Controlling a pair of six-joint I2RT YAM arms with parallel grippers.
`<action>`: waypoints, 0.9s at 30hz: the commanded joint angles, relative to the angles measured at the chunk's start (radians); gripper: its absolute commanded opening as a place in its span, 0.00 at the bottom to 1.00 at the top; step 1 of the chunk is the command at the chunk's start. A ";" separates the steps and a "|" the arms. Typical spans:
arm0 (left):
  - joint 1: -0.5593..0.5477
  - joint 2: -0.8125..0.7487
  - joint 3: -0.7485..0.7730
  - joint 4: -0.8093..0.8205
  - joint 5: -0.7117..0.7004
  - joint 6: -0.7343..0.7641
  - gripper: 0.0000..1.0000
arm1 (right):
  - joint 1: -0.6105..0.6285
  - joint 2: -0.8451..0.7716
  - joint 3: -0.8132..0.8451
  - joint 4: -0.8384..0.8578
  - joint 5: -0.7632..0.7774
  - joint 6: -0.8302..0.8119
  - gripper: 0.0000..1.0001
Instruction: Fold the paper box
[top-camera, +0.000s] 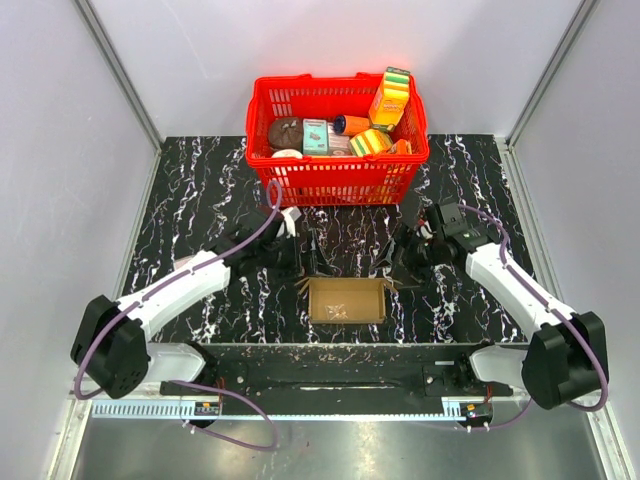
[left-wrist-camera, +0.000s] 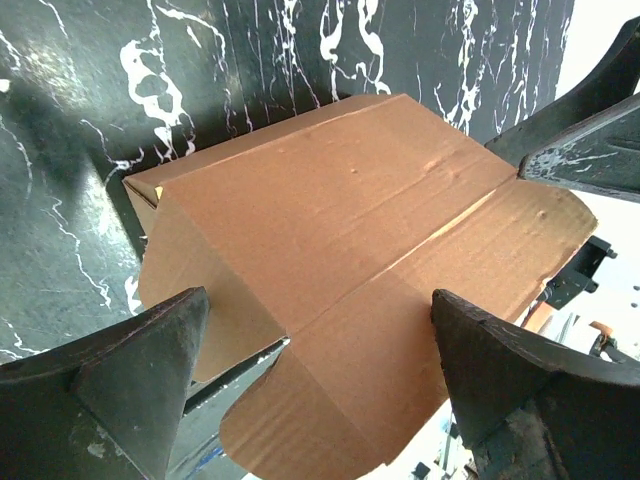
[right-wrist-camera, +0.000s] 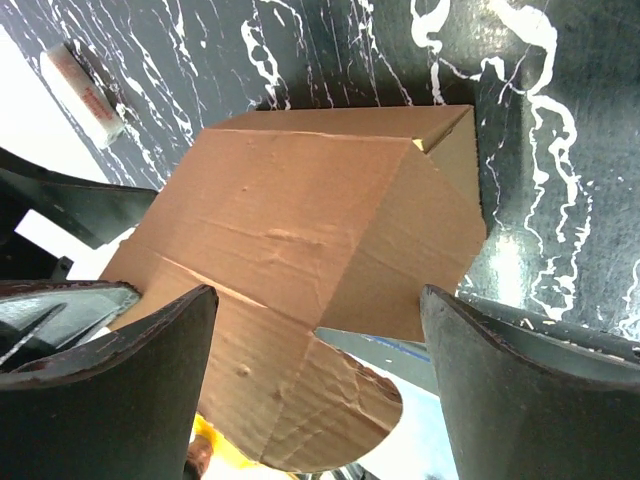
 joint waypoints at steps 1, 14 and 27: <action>-0.032 -0.017 -0.010 0.038 -0.008 -0.030 0.99 | 0.001 -0.044 -0.017 0.031 -0.056 0.035 0.89; -0.033 -0.103 0.019 -0.117 -0.178 0.028 0.99 | 0.028 -0.066 -0.045 0.060 -0.046 0.058 0.89; -0.033 -0.174 -0.050 -0.098 -0.159 -0.040 0.99 | 0.041 -0.058 -0.058 0.060 -0.017 0.046 0.89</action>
